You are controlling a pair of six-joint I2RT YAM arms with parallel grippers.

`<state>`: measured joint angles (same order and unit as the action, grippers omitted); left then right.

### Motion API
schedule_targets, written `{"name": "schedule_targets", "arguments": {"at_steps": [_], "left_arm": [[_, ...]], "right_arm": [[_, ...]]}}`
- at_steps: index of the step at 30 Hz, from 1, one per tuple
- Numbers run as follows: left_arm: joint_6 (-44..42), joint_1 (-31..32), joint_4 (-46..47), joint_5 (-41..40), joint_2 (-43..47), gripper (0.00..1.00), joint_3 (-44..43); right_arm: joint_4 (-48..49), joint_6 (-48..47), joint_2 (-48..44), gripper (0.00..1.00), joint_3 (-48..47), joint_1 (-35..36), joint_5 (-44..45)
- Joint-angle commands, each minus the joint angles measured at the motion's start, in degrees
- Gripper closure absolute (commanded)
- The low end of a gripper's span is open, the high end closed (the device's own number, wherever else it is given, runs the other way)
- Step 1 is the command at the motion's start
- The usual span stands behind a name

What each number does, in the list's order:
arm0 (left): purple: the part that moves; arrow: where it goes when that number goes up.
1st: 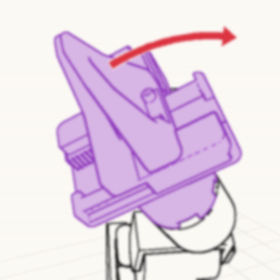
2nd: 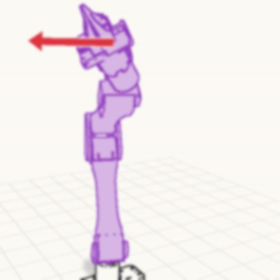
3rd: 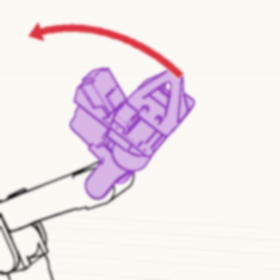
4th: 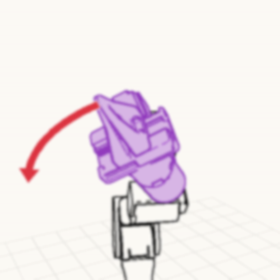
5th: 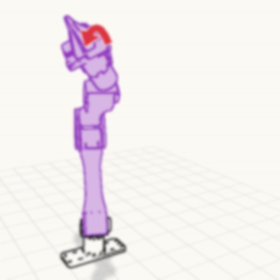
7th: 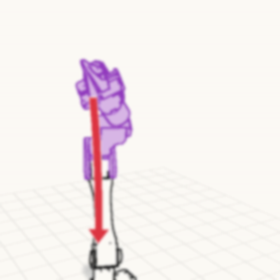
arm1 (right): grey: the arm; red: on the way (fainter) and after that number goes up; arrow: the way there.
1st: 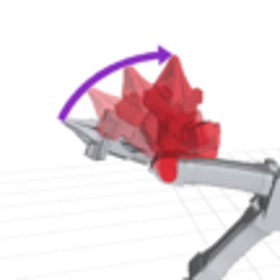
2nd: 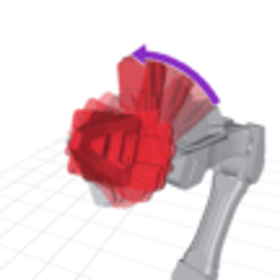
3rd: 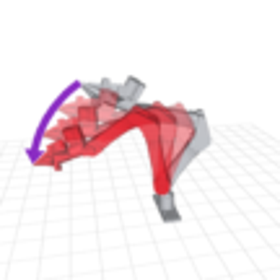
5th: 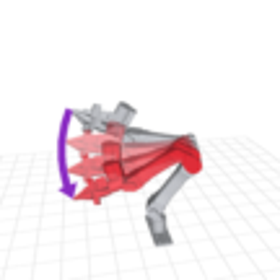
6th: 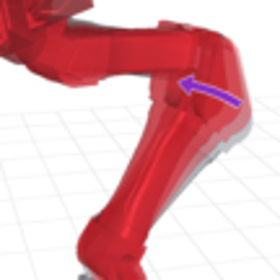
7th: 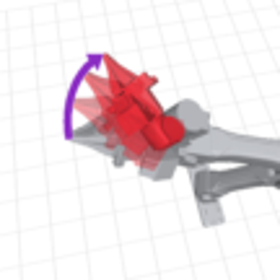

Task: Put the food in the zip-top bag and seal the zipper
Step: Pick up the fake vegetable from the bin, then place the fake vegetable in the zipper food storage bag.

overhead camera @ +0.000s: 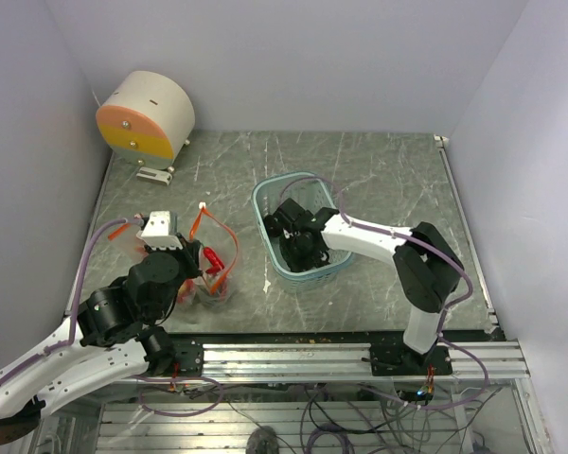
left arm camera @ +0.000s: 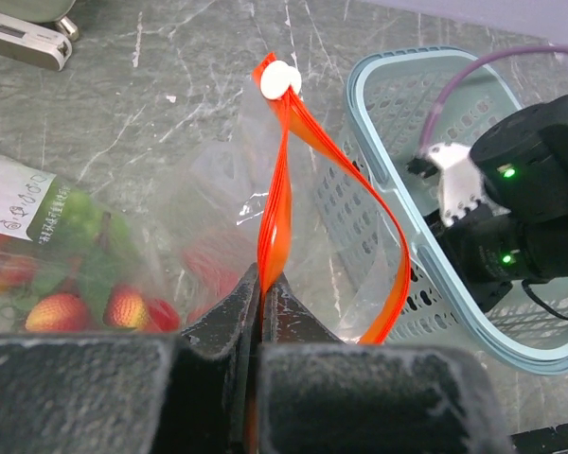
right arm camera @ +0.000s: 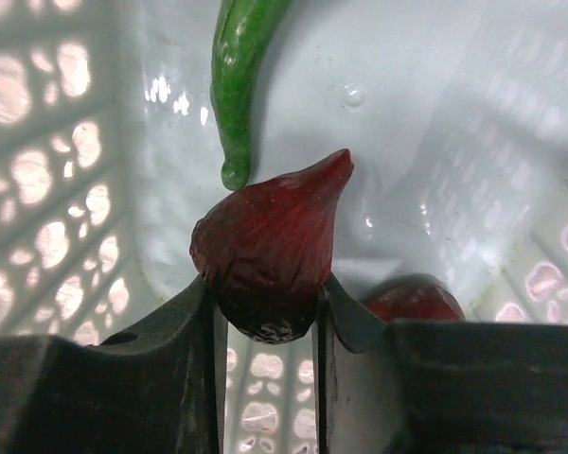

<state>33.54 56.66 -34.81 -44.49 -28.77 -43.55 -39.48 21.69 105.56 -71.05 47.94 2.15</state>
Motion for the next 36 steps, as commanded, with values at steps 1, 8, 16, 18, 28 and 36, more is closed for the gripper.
{"name": "schedule_targets", "arguments": {"at_steps": [1, 8, 16, 18, 28, 36], "left_arm": [[0.67, -0.14, -0.37, -1.16, 0.50, 0.93, -2.12], [0.78, -0.13, 0.29, -0.61, 0.16, 0.93, -1.60], [1.17, -0.15, 2.21, -0.14, -0.60, 0.93, -0.25], [1.25, -0.15, 2.49, 0.02, -1.03, 0.93, -0.22], [1.27, -0.15, 3.27, 1.66, -0.98, 0.93, -0.63], [1.66, -0.14, 2.20, 1.97, 0.17, 0.93, -0.92]], "right_arm": [[-1.36, -0.33, -7.49, 0.90, -4.72, -0.35, 3.75], [0.33, -2.65, -20.62, 0.90, -8.06, -0.22, 0.97], [12.95, -2.53, -24.92, 0.91, -10.62, 8.44, -18.11], [17.43, -1.81, -23.77, 0.91, -10.09, 11.37, -20.23], [29.28, 3.43, -12.87, 0.91, -10.12, 13.32, -11.73], [24.41, 3.44, -3.50, 0.71, -17.74, 13.88, 1.30]]}}
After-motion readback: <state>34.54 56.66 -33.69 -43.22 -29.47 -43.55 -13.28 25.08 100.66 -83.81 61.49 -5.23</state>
